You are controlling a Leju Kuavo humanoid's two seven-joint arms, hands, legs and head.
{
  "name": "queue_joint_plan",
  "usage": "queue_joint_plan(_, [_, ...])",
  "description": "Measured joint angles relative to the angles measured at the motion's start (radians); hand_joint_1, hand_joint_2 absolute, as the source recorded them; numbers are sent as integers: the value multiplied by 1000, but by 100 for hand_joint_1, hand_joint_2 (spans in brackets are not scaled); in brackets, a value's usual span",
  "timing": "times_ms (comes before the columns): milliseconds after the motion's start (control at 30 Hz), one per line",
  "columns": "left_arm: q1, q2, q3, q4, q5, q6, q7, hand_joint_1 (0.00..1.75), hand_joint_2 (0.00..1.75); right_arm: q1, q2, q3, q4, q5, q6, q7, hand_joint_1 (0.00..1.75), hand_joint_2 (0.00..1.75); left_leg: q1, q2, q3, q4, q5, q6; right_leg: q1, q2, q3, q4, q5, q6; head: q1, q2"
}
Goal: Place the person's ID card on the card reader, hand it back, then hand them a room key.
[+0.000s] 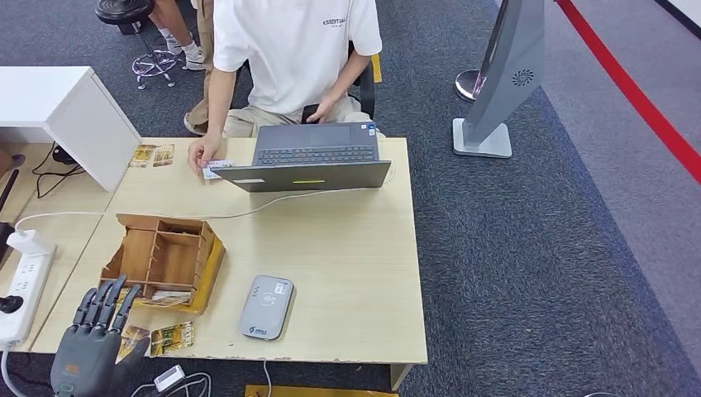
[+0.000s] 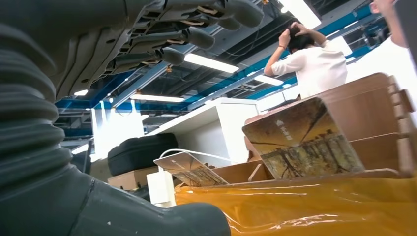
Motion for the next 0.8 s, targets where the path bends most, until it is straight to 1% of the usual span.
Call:
queue_joint_plan(133, [-38,5,-8,35,-11,0,41,0,175,0,0,4,0,9,2,2,0,175,0,0,0,0,0,0,0,0,0,0,0,0,0,0])
queue_joint_plan(333, [-76,19,-54,62,-10,0,82,0,175,-1,0,11,0,14,3,2,0,175,0,0,0,0,0,0,0,0,0,0,0,0,1,0])
queue_joint_plan(800, [-111,56,-201,70,-4,0,161,0,175,-1,0,26,0,25,6,3,0,175,0,1,0,0,0,0,0,1,0,0,0,0,1,0])
